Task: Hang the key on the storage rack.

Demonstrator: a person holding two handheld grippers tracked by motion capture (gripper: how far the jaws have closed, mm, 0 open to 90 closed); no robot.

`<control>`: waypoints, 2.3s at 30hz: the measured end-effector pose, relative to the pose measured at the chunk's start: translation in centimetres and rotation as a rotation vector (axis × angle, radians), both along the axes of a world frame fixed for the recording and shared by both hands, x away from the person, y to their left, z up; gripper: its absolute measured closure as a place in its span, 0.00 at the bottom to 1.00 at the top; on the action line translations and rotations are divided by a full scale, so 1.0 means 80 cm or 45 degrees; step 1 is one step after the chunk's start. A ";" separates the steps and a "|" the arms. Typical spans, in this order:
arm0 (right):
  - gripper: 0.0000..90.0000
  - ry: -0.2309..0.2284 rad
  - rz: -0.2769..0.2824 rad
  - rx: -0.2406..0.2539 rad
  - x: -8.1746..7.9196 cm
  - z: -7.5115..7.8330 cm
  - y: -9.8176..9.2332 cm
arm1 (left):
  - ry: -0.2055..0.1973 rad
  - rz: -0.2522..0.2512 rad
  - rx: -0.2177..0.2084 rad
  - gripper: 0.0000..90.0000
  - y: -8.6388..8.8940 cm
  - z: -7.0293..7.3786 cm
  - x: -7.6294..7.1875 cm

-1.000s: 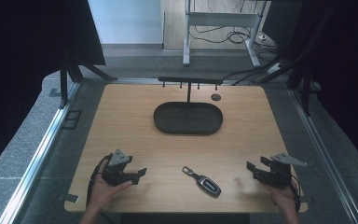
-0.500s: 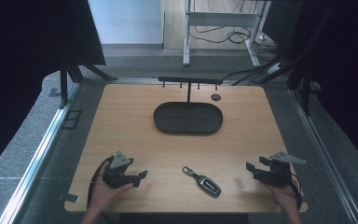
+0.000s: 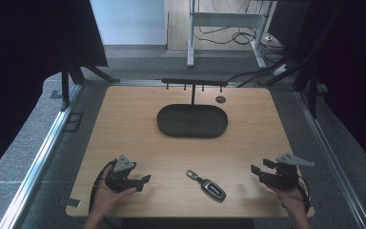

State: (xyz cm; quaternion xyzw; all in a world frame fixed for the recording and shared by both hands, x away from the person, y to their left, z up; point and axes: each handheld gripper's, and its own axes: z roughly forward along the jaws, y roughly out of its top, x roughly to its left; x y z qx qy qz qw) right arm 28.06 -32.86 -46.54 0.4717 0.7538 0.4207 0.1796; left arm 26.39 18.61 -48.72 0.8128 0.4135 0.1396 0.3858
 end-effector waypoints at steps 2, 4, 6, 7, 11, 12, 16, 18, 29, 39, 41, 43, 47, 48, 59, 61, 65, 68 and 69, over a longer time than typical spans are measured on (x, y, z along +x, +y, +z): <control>0.41 -0.004 0.013 -0.034 0.001 0.003 0.005 | 0.000 0.004 -0.004 0.27 0.002 0.002 -0.001; 0.42 -0.004 0.027 -0.044 0.003 0.006 0.010 | -0.002 0.009 -0.003 0.27 0.005 0.003 -0.001; 0.43 0.006 0.056 -0.037 0.006 0.010 0.013 | 0.008 0.011 -0.008 0.27 0.006 0.002 0.000; 0.43 0.009 0.066 -0.035 0.008 0.012 0.015 | 0.012 0.011 -0.008 0.27 0.007 0.002 0.000; 0.47 0.029 0.105 -0.082 0.017 0.021 0.023 | 0.019 -0.003 -0.019 0.27 0.006 0.003 -0.001; 0.48 0.025 0.112 -0.102 0.019 0.024 0.025 | 0.016 -0.012 -0.015 0.27 0.005 0.004 -0.002; 0.48 0.047 0.171 -0.142 0.026 0.038 0.036 | 0.014 -0.025 -0.015 0.27 0.002 0.006 -0.004; 0.48 0.066 0.201 -0.160 0.028 0.044 0.042 | 0.012 -0.029 -0.016 0.27 0.002 0.006 -0.005; 0.49 0.102 0.301 -0.194 0.034 0.068 0.068 | 0.013 -0.002 -0.041 0.27 0.014 0.008 -0.002; 0.51 0.143 0.377 -0.269 0.039 0.077 0.097 | 0.010 -0.001 -0.040 0.27 0.012 0.008 -0.003; 0.51 0.144 0.387 -0.281 0.041 0.077 0.102 | 0.011 0.002 -0.041 0.27 0.014 0.007 -0.003; 0.51 0.148 0.395 -0.289 0.043 0.075 0.108 | 0.012 0.005 -0.041 0.27 0.014 0.007 -0.003; 0.51 0.156 0.415 -0.299 0.046 0.072 0.118 | 0.012 0.002 -0.040 0.27 0.013 0.007 -0.003; 0.51 0.154 0.422 -0.300 0.047 0.071 0.121 | 0.012 0.000 -0.039 0.27 0.012 0.007 -0.003; 0.51 0.167 0.471 -0.323 0.054 0.068 0.153 | 0.015 -0.004 -0.038 0.27 0.011 0.006 -0.003; 0.51 0.175 0.478 -0.334 0.055 0.067 0.160 | 0.014 -0.006 -0.037 0.27 0.011 0.006 -0.003; 0.51 0.186 0.501 -0.352 0.055 0.065 0.171 | 0.015 -0.010 -0.035 0.27 0.010 0.006 -0.003; 0.51 0.189 0.510 -0.360 0.056 0.064 0.176 | 0.014 -0.013 -0.034 0.27 0.010 0.006 -0.003; 0.51 0.189 0.506 -0.359 0.056 0.064 0.178 | 0.014 -0.013 -0.034 0.27 0.010 0.006 -0.004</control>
